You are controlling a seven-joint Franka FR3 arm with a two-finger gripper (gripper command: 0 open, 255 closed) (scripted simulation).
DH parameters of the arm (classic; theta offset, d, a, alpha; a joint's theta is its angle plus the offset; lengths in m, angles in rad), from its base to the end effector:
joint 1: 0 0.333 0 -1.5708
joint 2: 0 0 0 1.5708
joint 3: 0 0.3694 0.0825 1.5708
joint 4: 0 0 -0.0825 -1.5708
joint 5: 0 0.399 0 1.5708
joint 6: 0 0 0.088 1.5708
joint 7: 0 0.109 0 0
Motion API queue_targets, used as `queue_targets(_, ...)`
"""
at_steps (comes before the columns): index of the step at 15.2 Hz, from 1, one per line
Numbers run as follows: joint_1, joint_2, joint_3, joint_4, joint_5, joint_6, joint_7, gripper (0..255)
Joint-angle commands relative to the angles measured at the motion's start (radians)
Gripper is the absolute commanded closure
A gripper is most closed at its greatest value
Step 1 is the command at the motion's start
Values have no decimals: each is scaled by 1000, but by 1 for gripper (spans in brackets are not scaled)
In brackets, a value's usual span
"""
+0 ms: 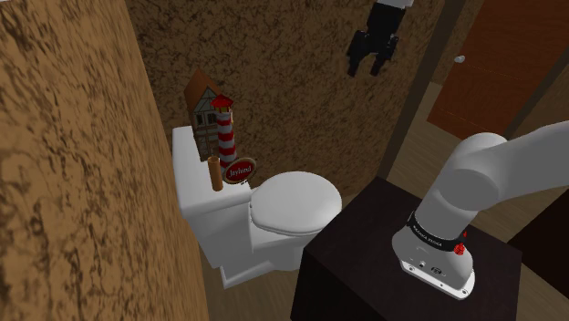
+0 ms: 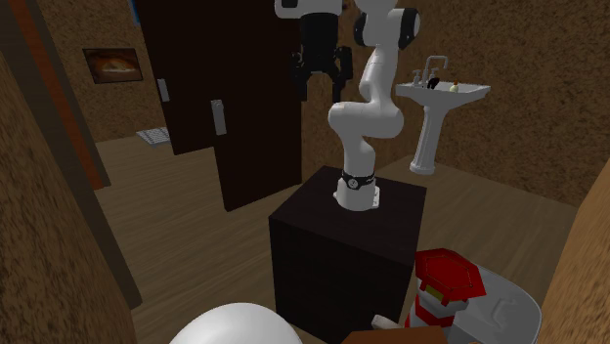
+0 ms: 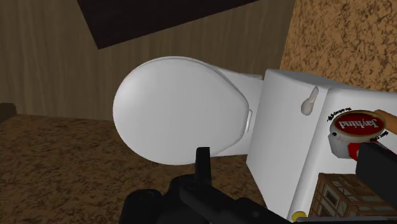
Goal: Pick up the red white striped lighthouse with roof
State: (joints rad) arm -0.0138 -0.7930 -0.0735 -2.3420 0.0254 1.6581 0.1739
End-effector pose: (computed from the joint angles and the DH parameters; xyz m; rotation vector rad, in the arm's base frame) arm 0.2901 -0.0327 0.6427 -3.0316 0.3702 -0.1580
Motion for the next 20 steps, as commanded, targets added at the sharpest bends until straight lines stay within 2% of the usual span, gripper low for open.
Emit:
queue_targets(1, 0, 0, 0, 0, 0, 0, 0, 0)
queue_targets(10, 82, 165, 69, -36, 106, 308, 28, 0)
queue_targets(20, 167, 421, 145, 45, 198, 610, 34, 0)
